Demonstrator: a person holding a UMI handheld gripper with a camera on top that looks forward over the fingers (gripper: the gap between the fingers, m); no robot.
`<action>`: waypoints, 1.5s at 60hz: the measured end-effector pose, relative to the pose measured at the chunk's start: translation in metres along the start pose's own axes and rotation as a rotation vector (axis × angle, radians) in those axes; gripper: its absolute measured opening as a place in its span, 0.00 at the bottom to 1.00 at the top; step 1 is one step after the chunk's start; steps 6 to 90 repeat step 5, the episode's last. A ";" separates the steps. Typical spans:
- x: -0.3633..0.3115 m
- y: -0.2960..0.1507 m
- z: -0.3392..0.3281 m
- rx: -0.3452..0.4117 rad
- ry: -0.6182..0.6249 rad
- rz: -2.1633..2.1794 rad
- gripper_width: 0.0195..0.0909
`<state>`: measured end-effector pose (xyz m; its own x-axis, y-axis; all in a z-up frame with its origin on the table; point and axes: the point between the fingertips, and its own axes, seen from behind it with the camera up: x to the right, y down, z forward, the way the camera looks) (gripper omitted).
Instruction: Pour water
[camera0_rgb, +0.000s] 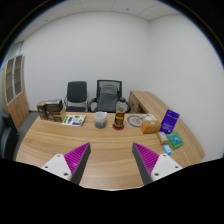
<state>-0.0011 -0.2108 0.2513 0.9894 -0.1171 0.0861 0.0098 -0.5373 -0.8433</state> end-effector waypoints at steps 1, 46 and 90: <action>-0.001 0.000 -0.002 0.000 0.000 0.002 0.92; -0.003 -0.002 -0.006 0.009 0.001 0.004 0.92; -0.003 -0.002 -0.006 0.009 0.001 0.004 0.92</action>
